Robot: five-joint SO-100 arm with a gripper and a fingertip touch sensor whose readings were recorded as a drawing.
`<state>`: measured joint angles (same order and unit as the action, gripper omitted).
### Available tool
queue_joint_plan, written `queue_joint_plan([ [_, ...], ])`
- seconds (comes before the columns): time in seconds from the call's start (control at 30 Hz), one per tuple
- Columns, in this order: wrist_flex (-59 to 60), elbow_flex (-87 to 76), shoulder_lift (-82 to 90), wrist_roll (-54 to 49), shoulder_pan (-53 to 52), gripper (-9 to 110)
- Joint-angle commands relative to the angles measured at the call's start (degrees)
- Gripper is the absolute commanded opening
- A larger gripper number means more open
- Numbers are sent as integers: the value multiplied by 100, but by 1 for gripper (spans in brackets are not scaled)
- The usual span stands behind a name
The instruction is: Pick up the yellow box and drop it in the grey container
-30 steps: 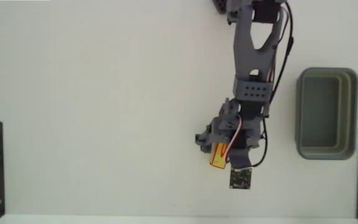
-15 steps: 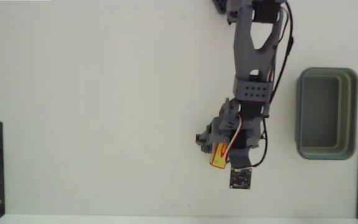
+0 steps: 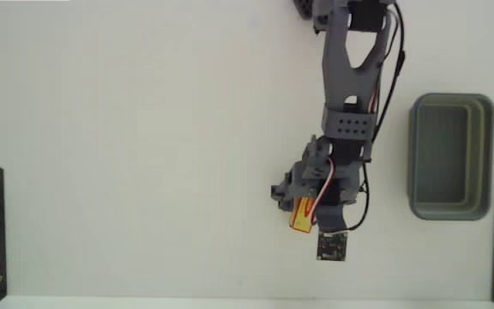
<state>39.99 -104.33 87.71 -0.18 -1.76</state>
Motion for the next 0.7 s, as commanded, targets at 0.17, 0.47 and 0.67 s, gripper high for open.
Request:
queue_joint_plan([
  [0.17, -68, 14, 138, 18, -60, 81],
  [0.47, -68, 14, 138, 18, -60, 78],
  [0.67, -68, 14, 138, 18, -60, 77],
])
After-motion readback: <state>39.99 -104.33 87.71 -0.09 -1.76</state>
